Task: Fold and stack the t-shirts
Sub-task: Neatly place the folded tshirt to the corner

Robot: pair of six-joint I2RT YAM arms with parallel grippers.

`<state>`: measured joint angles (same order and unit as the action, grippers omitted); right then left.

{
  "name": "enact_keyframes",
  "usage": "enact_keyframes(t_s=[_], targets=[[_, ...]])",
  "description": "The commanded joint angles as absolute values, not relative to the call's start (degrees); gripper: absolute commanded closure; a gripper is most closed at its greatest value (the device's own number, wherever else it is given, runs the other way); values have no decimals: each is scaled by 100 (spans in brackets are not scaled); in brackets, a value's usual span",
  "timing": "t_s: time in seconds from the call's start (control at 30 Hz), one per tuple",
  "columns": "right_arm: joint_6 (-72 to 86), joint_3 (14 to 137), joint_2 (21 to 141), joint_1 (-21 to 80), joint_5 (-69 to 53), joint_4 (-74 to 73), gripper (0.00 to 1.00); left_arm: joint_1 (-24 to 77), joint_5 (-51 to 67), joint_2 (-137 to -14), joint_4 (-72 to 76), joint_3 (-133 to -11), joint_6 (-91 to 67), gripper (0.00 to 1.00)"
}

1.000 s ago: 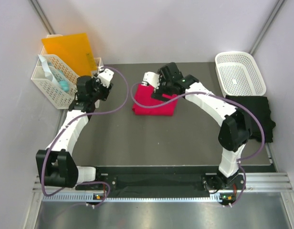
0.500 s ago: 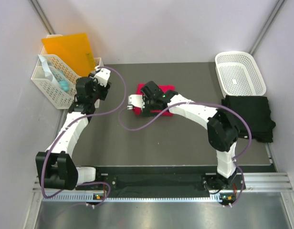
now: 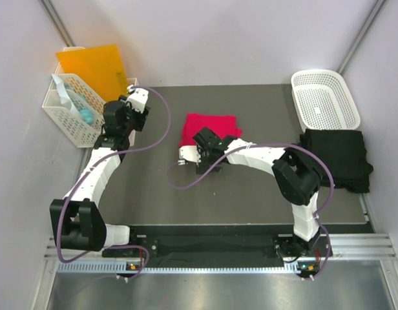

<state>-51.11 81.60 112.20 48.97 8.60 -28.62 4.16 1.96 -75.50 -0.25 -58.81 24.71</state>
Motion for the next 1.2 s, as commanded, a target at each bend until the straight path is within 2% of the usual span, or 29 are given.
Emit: enact_keyframes(t_s=[0.0, 0.2, 0.53, 0.73, 1.03, 1.13, 1.17], targets=[[-5010, 8139, 11329, 4975, 1054, -2251, 7, 413, 114, -7559, 404, -6170, 2355, 39], [-5168, 8068, 11610, 4975, 1301, -1679, 7, 413, 123, -7603, 474, -6179, 2381, 38], [-5168, 8323, 12137, 4843, 1362, -1766, 8, 343, 114, -7699, 659, -6214, 2619, 37], [-5115, 8709, 12418, 4694, 1108, -2293, 23, 255, 158, -7726, 747, -6240, 2628, 37], [-5010, 9061, 12682, 4500, 826, -2988, 25, -184, 421, -7726, 835, -6337, 2593, 37], [-4975, 9131, 12735, 4465, 791, -3137, 29, -290, 474, -7708, 879, -6311, 2558, 37], [-4957, 9158, 12735, 4465, 748, -3260, 33, -316, 483, -7708, 888, -6293, 2540, 37]])
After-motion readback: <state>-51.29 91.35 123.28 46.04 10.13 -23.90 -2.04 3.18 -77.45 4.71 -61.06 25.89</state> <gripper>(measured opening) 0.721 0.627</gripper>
